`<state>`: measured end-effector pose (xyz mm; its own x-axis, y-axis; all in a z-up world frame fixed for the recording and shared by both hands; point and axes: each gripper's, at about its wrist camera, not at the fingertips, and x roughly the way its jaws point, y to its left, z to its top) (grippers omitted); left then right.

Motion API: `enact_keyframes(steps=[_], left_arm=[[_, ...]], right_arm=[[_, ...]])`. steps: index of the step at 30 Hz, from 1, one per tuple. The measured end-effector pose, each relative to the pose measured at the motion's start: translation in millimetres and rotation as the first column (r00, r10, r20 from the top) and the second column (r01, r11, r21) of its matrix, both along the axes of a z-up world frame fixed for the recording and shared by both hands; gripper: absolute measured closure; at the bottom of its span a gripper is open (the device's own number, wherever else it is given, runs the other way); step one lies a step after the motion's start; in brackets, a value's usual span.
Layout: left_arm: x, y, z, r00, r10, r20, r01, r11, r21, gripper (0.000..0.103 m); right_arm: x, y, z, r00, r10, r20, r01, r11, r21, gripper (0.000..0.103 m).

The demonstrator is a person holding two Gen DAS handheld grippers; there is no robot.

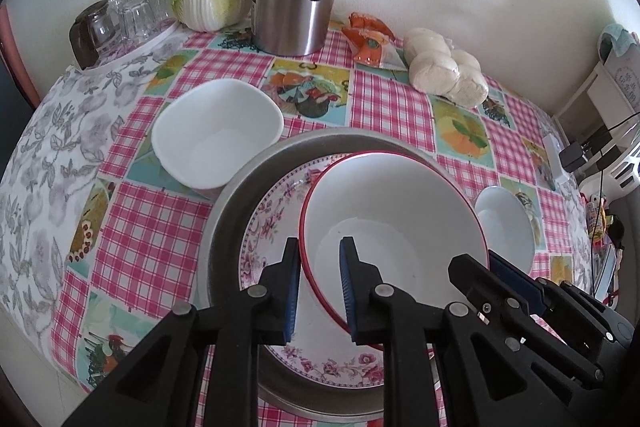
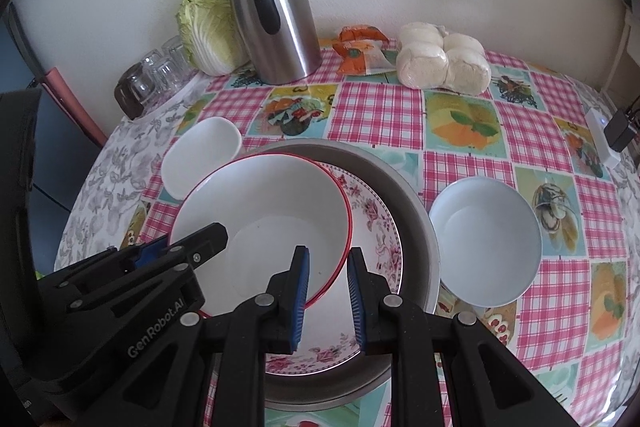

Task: Organize plates and bowls
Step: 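Lift the red-rimmed bowl with the left tool and carry it over the basin, then lower the bowl onto the plate in the basin and open the left tool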

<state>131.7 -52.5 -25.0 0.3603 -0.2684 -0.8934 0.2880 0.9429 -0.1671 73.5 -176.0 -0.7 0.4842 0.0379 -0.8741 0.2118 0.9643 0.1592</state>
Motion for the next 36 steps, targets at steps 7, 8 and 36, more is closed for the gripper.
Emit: enact_keyframes(steps=[7,8,36], left_arm=[[4,-5,-10,1.0,-0.008,-0.012,0.008,1.0,0.013,0.085],[4,-6,-11,1.0,-0.008,-0.014,0.008,1.0,0.014,0.085],[8,-2,-20,0.998,0.034,-0.044,-0.034,0.999,0.008,0.071]], right_arm=[[3,-6,-10,1.0,-0.01,-0.021,0.011,1.0,0.016,0.082],[3,-7,-10,1.0,-0.011,-0.02,0.011,1.0,0.017,0.082],[6,-7,-14,1.0,-0.003,-0.011,0.003,0.999,0.039,0.079]])
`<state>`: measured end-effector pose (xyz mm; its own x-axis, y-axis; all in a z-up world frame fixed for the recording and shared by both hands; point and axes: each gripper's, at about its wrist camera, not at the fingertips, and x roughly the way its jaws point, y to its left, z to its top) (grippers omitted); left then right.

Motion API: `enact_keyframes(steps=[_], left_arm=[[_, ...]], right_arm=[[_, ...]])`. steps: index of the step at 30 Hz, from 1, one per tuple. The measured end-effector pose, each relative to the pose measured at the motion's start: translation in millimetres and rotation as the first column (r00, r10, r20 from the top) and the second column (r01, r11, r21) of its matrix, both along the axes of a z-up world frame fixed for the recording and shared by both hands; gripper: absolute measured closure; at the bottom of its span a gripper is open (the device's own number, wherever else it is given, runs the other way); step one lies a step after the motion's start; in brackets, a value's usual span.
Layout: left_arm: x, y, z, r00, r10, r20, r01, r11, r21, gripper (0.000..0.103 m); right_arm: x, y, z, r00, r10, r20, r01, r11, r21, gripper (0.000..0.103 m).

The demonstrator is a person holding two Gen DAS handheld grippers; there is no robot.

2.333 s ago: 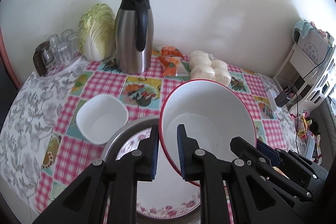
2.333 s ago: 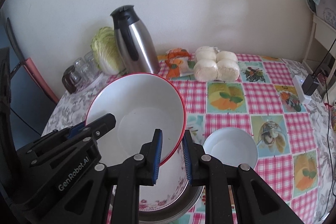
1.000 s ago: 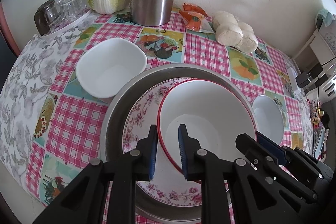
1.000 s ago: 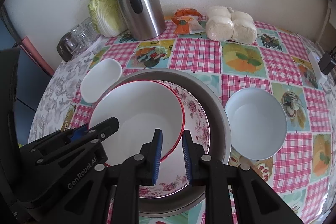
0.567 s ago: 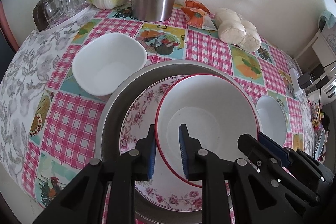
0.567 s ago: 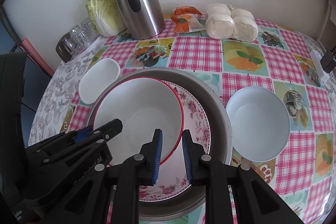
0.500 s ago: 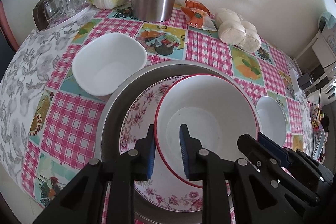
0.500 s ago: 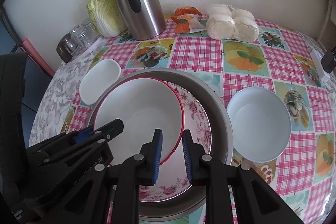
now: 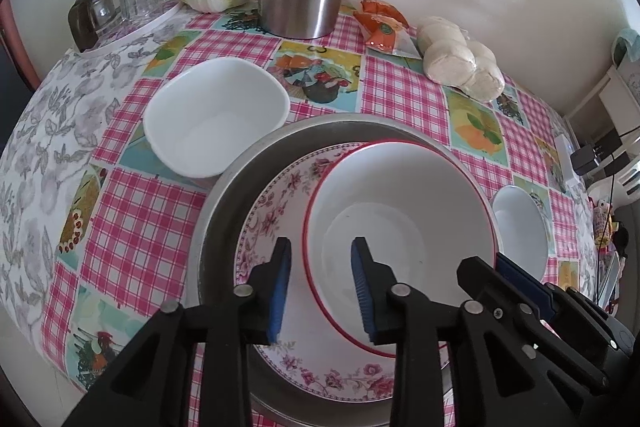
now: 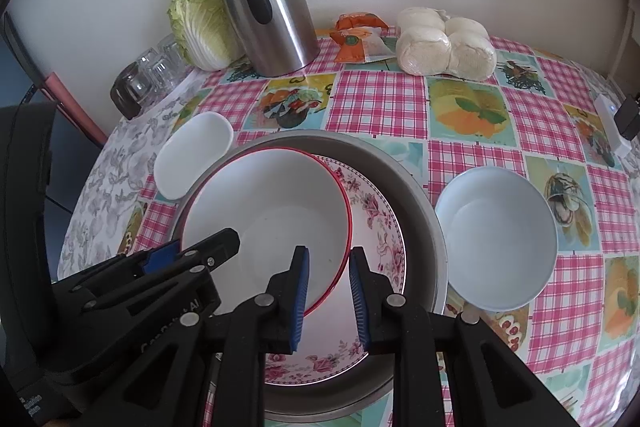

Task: Organize plates and bowls
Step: 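Lower the bowl onto the plate in the basin and open the left tool, then move the open left tool toward the white square bowl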

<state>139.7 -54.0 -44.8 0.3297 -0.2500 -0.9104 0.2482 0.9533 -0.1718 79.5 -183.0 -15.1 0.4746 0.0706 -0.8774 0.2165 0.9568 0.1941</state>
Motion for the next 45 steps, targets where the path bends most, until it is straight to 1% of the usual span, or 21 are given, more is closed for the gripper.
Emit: enact_keyframes(steps=[4,10,13,17,19,21,23,27,29,30,31,32,33,37,39,41,44,45], left_arm=[[-1,3,4,1.0,0.01,0.01,-0.01,1.0,-0.012,0.071],[-2,5,13,0.999,0.021,0.037,-0.02,1.0,-0.024,0.069],[-3,7,17,0.998,0.028,0.049,-0.026,0.999,-0.036,0.063],[-3,10,21,0.997,0.04,0.06,-0.037,0.998,-0.049,0.062],[-4,12,24,0.996,0.049,0.069,-0.045,0.997,-0.055,0.06],[-4,14,26,0.995,0.061,0.076,-0.057,0.997,-0.06,0.052],[-4,16,28,0.993,0.077,0.086,-0.072,0.996,-0.055,0.047],[-3,22,32,0.988,0.109,0.111,-0.106,0.994,-0.031,0.044],[-3,26,33,0.986,0.125,0.114,-0.122,0.992,-0.029,0.044],[-2,28,33,0.985,0.132,0.115,-0.13,0.991,-0.025,0.043],[-1,29,32,0.983,0.142,0.113,-0.141,0.99,-0.015,0.042],[0,31,31,0.982,0.15,0.111,-0.15,0.989,-0.006,0.036],[0,32,30,0.982,0.155,0.109,-0.156,0.988,-0.001,0.03],[2,37,29,0.977,0.182,0.114,-0.185,0.983,0.017,0.028],[3,38,28,0.974,0.192,0.12,-0.198,0.98,0.033,0.024],[4,40,28,0.971,0.204,0.127,-0.212,0.976,0.046,0.02],[4,44,28,0.964,0.223,0.148,-0.235,0.969,0.071,0.019],[4,45,28,0.961,0.228,0.155,-0.242,0.967,0.079,0.014]], right_arm=[[-2,0,3,1.0,-0.002,0.01,0.002,1.0,-0.004,0.079],[-5,-3,14,0.999,-0.015,0.052,0.016,1.0,-0.012,0.079],[-6,-5,17,0.998,-0.027,0.062,0.028,1.0,-0.013,0.079],[-7,-9,16,0.998,-0.037,0.06,0.037,0.999,-0.007,0.079],[-7,-10,17,0.997,-0.043,0.062,0.043,0.999,-0.007,0.074],[-8,-12,18,0.996,-0.052,0.065,0.053,0.999,-0.009,0.067],[-9,-14,18,0.996,-0.058,0.068,0.059,0.998,-0.011,0.057],[-9,-16,19,0.995,-0.068,0.071,0.069,0.997,-0.017,0.047],[-9,-17,19,0.995,-0.074,0.073,0.076,0.997,-0.024,0.036],[-9,-17,19,0.994,-0.079,0.072,0.082,0.996,-0.029,0.032],[-9,-18,18,0.994,-0.083,0.072,0.086,0.996,-0.035,0.025],[-8,-18,18,0.994,-0.087,0.071,0.09,0.995,-0.043,0.021],[-8,-19,18,0.994,-0.09,0.069,0.093,0.994,-0.049,0.021],[-8,-21,17,0.993,-0.097,0.063,0.1,0.994,-0.046,0.018],[-8,-21,17,0.993,-0.098,0.063,0.101,0.994,-0.048,0.011],[-8,-21,17,0.993,-0.1,0.068,0.104,0.993,-0.054,0.0],[-8,-21,19,0.992,-0.099,0.077,0.104,0.993,-0.059,0.0],[-8,-22,19,0.992,-0.099,0.08,0.104,0.993,-0.058,0.0]])
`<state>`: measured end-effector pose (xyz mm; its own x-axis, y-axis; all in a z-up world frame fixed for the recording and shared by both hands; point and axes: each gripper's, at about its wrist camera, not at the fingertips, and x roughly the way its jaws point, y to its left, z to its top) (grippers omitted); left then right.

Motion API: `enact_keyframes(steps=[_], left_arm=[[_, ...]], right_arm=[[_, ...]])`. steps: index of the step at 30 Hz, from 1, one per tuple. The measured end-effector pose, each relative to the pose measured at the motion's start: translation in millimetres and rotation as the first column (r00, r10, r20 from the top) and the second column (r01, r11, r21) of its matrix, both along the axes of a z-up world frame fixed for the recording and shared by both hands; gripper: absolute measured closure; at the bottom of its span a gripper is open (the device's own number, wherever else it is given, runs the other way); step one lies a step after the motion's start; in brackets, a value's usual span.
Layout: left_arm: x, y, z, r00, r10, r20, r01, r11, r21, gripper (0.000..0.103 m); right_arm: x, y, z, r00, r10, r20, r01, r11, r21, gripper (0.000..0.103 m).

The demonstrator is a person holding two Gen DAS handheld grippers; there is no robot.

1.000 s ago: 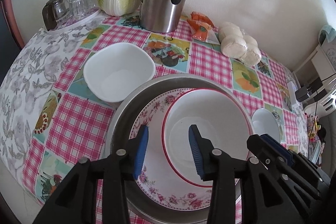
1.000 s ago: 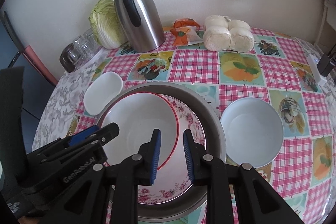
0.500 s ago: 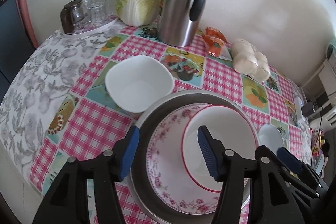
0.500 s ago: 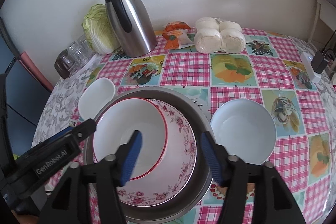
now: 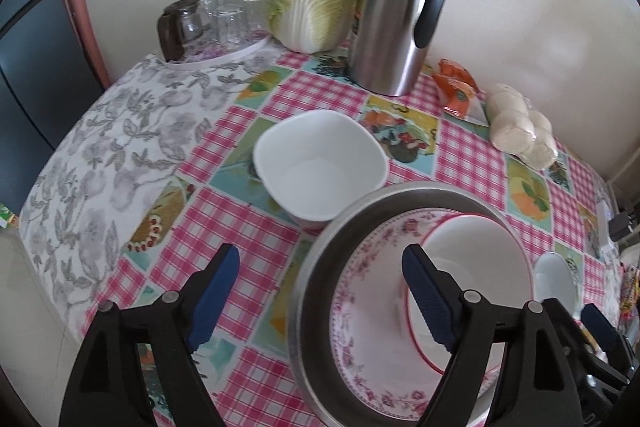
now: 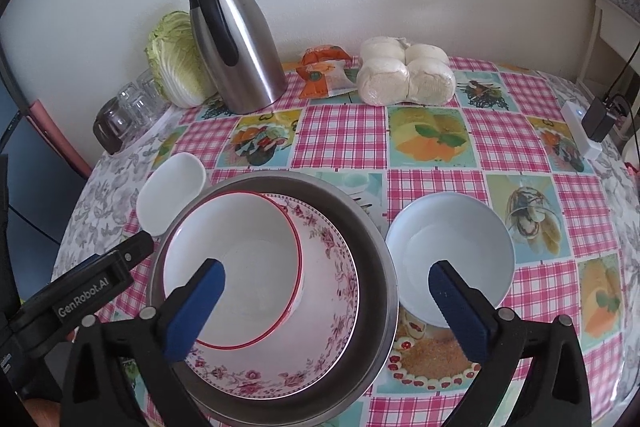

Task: Organize plates and bowls
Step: 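Move the open left tool toward the white square bowl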

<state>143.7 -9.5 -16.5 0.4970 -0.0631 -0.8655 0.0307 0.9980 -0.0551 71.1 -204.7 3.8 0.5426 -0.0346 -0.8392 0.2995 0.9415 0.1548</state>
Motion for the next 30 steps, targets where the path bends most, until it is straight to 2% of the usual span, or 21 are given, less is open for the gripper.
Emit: enact_keyframes(steps=[2,5,9,14,18,30], left_arm=[[0,2,0,0.999,0.023,0.024,-0.024,0.999,0.044,0.001],[0,7,3,0.996,0.054,0.065,-0.059,0.995,0.085,0.0],[1,14,5,0.994,0.074,0.076,-0.078,0.995,0.061,0.0],[2,14,8,0.992,0.073,0.098,-0.08,0.995,0.068,0.0],[-2,14,13,0.986,0.066,0.152,-0.078,0.994,0.074,0.0],[8,44,19,0.979,0.139,0.148,-0.129,0.989,-0.075,0.0]], right_arm=[[0,-1,0,1.0,-0.002,0.005,0.002,1.0,0.002,0.0],[-1,-1,1,1.0,-0.003,0.014,0.003,1.0,0.005,0.0],[-2,-1,3,0.999,-0.002,0.034,0.002,1.0,0.007,0.0],[-6,0,6,0.997,-0.009,0.071,0.009,1.0,0.008,0.0],[-7,2,10,0.996,-0.012,0.09,0.012,1.0,0.003,0.0],[-10,19,27,0.99,-0.014,0.138,0.006,0.998,0.061,0.0]])
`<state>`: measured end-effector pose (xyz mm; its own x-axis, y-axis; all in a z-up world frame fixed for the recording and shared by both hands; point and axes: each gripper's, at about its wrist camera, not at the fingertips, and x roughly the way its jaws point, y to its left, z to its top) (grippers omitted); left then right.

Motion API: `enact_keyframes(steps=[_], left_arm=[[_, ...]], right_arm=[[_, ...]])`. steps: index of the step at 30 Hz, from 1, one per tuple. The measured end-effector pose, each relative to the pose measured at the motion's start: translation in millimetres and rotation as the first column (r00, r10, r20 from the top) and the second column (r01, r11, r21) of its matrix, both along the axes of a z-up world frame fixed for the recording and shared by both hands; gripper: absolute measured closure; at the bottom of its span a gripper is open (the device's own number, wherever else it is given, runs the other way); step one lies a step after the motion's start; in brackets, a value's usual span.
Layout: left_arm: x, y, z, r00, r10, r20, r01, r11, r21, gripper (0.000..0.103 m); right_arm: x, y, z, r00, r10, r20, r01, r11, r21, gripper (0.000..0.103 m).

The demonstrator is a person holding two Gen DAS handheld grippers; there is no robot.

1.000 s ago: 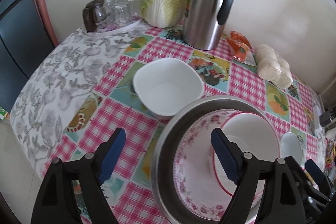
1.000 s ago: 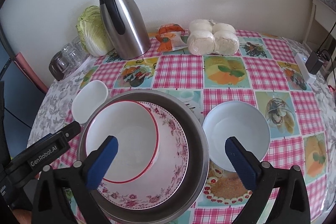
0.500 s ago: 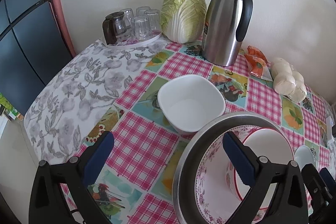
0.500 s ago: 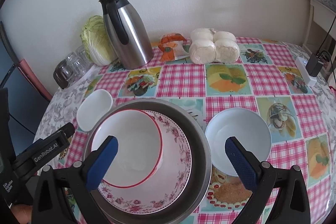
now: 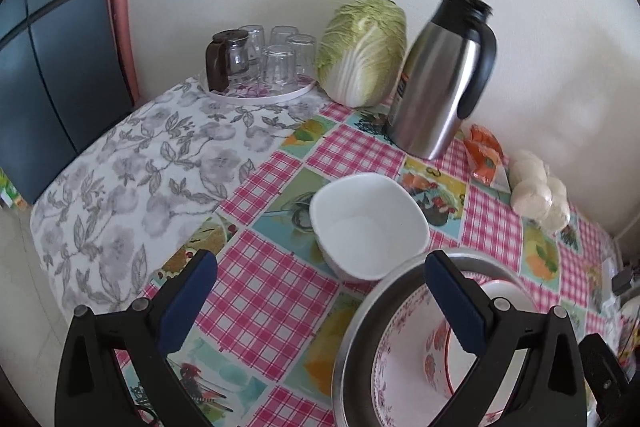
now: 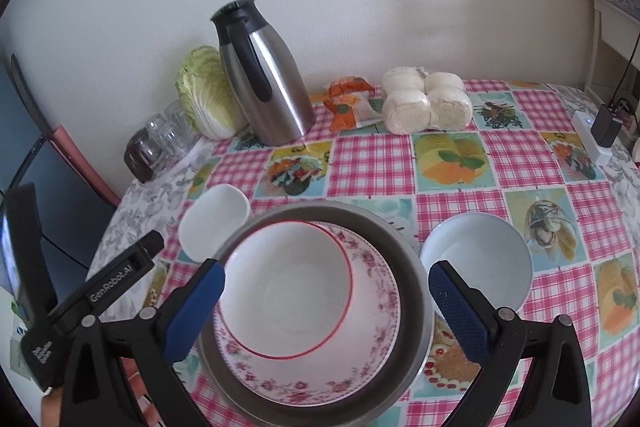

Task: Organize plates and bowls
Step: 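Move the open left tool toward the white square bowl, then position the left tool fingers around the white square bowl rim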

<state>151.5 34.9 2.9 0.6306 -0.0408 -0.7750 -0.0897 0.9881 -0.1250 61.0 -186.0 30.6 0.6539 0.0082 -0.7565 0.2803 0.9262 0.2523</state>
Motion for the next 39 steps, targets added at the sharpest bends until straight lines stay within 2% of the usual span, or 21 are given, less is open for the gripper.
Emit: enact_keyframes(steps=[5,12,14,17,21,25,33,39], left_arm=[[7,15,3,1.0,0.028,-0.01,-0.028,0.998,-0.063,0.0],[28,37,-9,0.991,0.002,-0.135,-0.029,0.979,-0.2,0.0],[31,41,-12,0.989,-0.002,-0.146,-0.03,0.976,-0.214,0.0],[35,47,-12,0.991,0.011,-0.133,-0.036,0.981,-0.189,0.0],[37,51,-6,0.997,0.014,-0.079,-0.023,0.993,-0.117,0.0],[43,51,-6,0.998,0.0,-0.059,-0.006,0.995,-0.1,0.0],[53,51,-3,1.0,-0.004,-0.012,0.003,0.996,-0.094,0.0],[68,68,-12,0.999,0.034,-0.023,-0.037,0.989,-0.14,0.0]], right_arm=[[0,8,8,0.998,-0.02,0.057,0.02,1.0,0.008,0.0],[14,18,9,0.999,-0.018,0.028,0.017,0.999,0.03,0.0],[21,23,12,1.0,-0.012,0.014,0.012,1.0,0.019,0.0],[29,29,16,1.0,-0.01,0.005,0.01,1.0,-0.015,0.0],[39,38,18,1.0,-0.008,-0.002,0.008,0.999,-0.035,0.0],[48,51,15,1.0,0.018,-0.001,-0.018,0.999,-0.029,0.0],[68,71,17,0.999,0.031,0.013,-0.031,0.999,-0.028,0.0],[93,81,18,1.0,0.011,-0.017,-0.012,0.998,-0.057,0.0]])
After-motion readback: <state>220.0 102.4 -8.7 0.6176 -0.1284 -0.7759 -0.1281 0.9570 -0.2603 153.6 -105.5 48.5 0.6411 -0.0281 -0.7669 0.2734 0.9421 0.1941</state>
